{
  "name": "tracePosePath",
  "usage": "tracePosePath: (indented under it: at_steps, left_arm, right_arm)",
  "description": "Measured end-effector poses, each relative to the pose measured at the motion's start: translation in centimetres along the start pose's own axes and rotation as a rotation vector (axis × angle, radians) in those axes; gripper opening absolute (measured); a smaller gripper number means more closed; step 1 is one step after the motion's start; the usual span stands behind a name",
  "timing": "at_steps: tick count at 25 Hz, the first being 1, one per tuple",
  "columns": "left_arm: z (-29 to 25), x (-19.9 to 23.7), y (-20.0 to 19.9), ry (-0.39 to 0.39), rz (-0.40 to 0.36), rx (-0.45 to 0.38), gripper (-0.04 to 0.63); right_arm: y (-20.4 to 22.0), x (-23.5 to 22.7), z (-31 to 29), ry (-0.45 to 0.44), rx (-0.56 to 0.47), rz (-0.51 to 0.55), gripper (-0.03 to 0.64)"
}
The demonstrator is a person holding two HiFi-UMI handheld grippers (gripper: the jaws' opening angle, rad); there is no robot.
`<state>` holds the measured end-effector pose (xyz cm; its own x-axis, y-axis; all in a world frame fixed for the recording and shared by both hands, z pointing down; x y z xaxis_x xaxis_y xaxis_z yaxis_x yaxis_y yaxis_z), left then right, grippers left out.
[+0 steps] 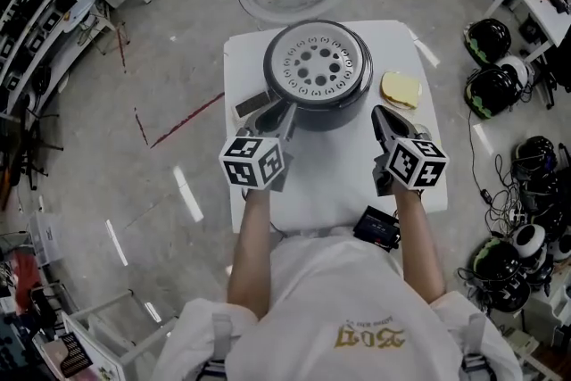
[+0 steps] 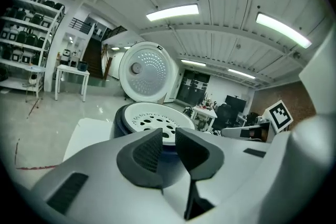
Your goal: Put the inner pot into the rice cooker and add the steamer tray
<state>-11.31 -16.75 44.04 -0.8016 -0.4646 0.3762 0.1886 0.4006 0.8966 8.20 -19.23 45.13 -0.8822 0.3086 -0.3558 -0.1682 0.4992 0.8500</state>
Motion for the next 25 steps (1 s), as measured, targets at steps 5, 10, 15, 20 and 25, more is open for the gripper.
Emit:
tracePosePath:
  at_steps: [5,10,15,20,25]
  left_arm:
    - [2.2,-2.4,1.5,0.013,0.043,-0.044,0.026]
    - [3.7,-4.4,2.8,0.049,0.031,-0.022,0.015]
    - [4.3,-5.5,3.5,0.047,0.031,-0.026,0.015]
    - [4.6,-6.1,3.3,0.049,0.046,-0.028,0.015]
    - [4.9,-6.4,3.5,0.069,0.057,-0.027,0.015]
  right_arm:
    - [2.5,0.7,3.4,-0.012,0.018,-0.030,0.012]
    - [3.0,1.8,5.1,0.003,-0.007,0.030,0.012]
    - [2.8,1.8,6.3,0.011,-0.028,0.087,0.012]
    - [3.1,1.7,6.8,0.017,-0.008,0.118,0.011]
    - [3.6,2.3,6.7,0.011,0.008,0.147,0.011]
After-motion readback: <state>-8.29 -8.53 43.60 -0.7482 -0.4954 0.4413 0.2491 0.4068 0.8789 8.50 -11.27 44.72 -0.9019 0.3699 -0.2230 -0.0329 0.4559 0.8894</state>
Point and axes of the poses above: the fingertips, and each gripper's own axes: z backward along the fingers, x to its left, y out of its underside, the point moved 1 cm from there along z, backward along the fingers, and after that the axes turned 11 degrees about y, right-handed, at the moved point
